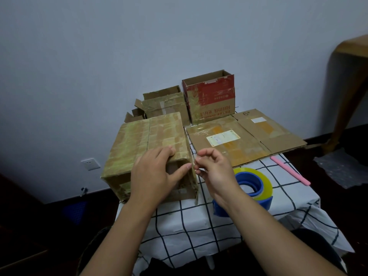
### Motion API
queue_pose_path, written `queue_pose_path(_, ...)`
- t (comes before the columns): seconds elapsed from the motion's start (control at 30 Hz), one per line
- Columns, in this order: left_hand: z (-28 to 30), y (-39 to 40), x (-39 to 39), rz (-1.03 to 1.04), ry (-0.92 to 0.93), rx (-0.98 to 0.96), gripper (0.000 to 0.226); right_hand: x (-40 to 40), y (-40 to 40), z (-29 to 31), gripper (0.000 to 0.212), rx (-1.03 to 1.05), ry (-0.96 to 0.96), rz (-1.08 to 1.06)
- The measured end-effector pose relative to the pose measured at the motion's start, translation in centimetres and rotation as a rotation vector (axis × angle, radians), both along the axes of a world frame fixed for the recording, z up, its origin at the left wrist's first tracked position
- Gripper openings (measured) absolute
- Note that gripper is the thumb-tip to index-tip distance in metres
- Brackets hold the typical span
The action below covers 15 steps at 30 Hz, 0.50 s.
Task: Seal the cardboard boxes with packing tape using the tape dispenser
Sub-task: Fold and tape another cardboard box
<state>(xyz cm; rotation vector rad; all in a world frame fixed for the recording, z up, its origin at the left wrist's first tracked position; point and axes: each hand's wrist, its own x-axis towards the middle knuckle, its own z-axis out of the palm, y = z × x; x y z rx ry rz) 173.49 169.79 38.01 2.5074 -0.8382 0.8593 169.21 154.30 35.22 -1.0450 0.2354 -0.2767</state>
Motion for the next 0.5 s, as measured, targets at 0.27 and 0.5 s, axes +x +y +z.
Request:
queue_pose_path(0.27, -0.1, -0.4, 0.0, 0.042, -0.027, -0.001, 0.050, 0.7, 0.7, -0.3, 0.016, -0.073, 0.039, 0.013)
queue_pose_path(0.5, -0.1, -0.7, -0.2, 0.073, -0.051, -0.019, 0.050, 0.4, 1.1, -1.4, 0.013, -0.255, 0.077, 0.054)
